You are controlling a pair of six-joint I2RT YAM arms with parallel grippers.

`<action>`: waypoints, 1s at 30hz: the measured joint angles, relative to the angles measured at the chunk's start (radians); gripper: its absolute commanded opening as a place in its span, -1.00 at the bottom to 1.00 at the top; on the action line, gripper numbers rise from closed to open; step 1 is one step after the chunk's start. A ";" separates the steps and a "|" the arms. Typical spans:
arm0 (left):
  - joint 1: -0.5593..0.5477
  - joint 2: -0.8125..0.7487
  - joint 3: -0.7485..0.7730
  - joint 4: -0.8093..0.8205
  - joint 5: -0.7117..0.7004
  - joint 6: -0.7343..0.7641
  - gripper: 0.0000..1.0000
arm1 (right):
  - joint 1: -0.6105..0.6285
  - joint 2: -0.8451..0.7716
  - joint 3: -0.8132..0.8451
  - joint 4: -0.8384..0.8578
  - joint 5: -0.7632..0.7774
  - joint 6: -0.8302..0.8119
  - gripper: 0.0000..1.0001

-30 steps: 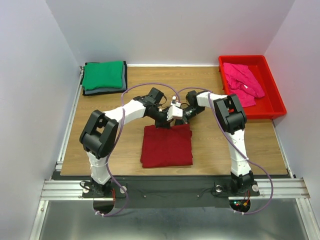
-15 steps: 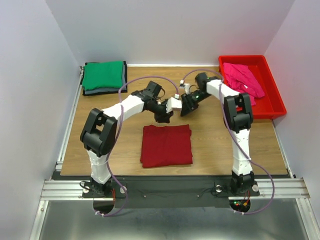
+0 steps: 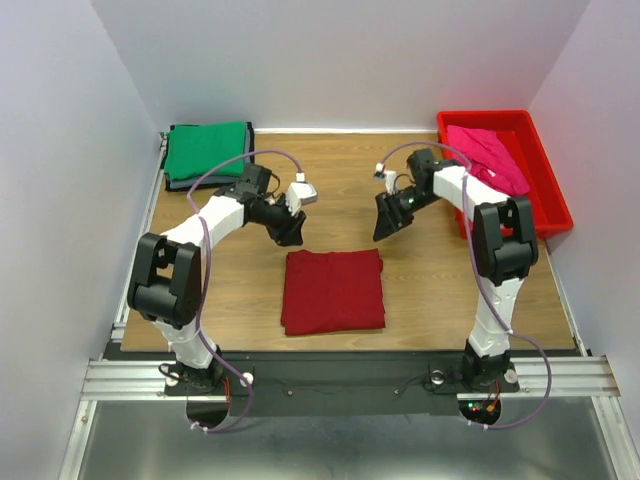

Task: Fold and stack the t-shirts
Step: Fold the tshirt

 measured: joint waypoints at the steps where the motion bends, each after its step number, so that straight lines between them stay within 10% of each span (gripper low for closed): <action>1: -0.005 0.000 -0.026 0.013 -0.002 -0.023 0.00 | 0.015 0.000 -0.026 0.007 -0.003 0.005 0.12; 17: -0.015 0.031 -0.093 0.093 -0.071 -0.085 0.07 | 0.058 0.008 -0.106 0.097 0.011 0.048 0.15; 30: -0.015 0.053 -0.107 0.092 -0.096 -0.080 -0.04 | 0.076 0.019 -0.155 0.114 0.010 0.046 -0.54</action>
